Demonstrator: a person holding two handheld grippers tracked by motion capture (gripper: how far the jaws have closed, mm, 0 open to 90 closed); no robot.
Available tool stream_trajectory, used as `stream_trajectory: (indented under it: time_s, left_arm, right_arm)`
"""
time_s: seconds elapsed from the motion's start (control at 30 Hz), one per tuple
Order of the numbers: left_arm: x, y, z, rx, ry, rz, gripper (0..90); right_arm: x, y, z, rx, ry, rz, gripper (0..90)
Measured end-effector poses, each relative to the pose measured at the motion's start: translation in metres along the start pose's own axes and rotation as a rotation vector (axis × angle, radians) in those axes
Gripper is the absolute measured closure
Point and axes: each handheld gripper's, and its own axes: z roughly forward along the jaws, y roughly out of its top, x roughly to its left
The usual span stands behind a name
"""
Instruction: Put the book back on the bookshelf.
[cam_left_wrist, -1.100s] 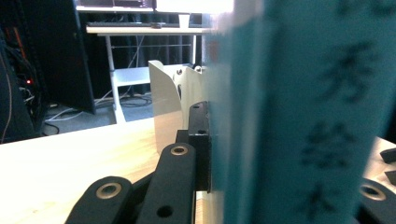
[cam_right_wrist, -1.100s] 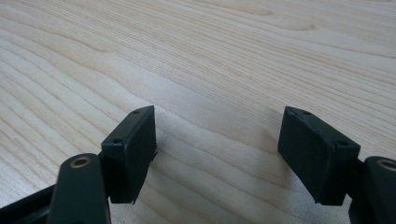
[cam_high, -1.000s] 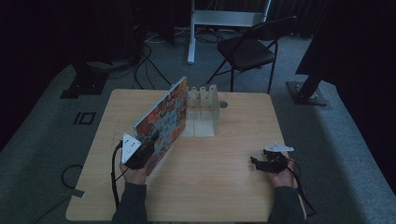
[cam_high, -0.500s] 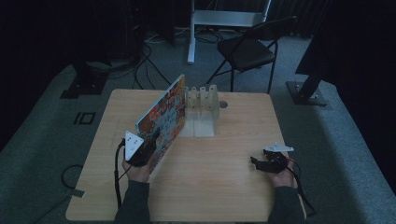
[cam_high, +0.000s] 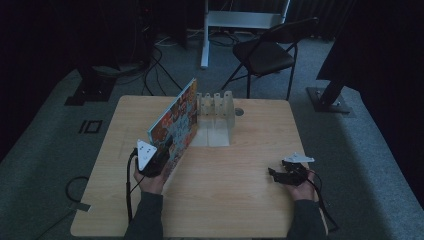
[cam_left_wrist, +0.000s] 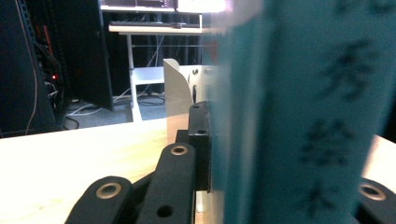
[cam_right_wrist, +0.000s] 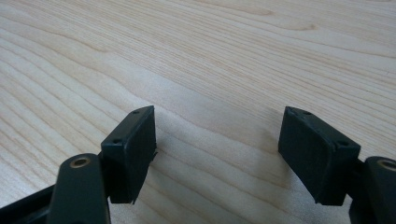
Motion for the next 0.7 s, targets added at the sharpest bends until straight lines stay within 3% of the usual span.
stream_trajectory:
  time_s: [0.7]
  left_arm:
    - [-0.0053, -0.0039, 0.0106, 0.003, 0.046, 0.014, 81.2]
  right_arm:
    - [0.0, 0.0, 0.0, 0.0, 0.001, 0.0, 27.0]
